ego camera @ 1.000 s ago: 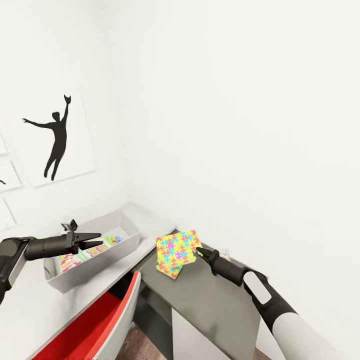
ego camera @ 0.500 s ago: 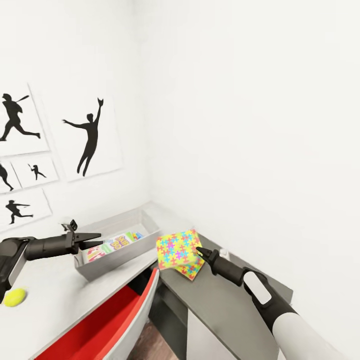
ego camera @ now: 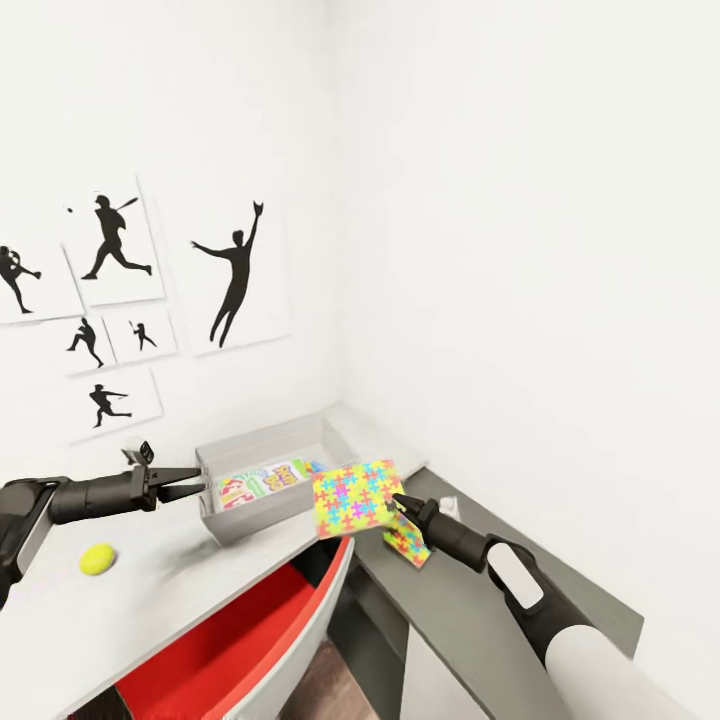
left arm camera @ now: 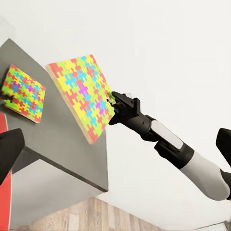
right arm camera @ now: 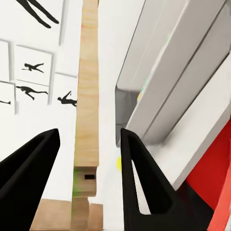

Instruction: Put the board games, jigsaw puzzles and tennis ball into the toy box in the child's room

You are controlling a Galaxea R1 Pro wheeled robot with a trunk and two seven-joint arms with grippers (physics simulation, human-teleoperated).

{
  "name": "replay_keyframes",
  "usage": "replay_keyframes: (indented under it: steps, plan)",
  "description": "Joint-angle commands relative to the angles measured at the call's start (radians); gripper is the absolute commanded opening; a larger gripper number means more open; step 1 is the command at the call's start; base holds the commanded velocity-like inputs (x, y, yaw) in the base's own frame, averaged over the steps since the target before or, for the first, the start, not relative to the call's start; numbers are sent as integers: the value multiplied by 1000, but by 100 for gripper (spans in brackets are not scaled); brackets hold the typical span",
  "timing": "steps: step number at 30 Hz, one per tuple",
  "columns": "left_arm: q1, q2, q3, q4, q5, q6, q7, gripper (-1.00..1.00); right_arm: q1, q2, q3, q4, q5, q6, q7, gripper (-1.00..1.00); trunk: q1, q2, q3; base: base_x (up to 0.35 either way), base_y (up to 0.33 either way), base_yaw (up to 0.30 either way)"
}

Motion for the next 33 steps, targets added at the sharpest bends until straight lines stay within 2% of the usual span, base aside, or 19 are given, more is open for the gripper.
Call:
replay_keyframes:
  steps: [1,19,26,33]
  plan:
    - [0,0,0,0,-1,11,-4,100,0,-1,4,0,-8,3,1,-100,0,-1,0,0,0,273]
    - [0,1,0,5,-1,11,-4,100,0,-1,5,-1,-7,2,2,-100,0,-1,8,0,0,263]
    - [0,2,1,15,-1,11,-4,100,0,-1,5,-5,-7,1,3,-100,0,-1,9,0,0,41]
    - [0,2,0,16,-1,11,-4,100,-7,-2,3,-51,-5,1,27,-100,0,-1,9,0,0,2]
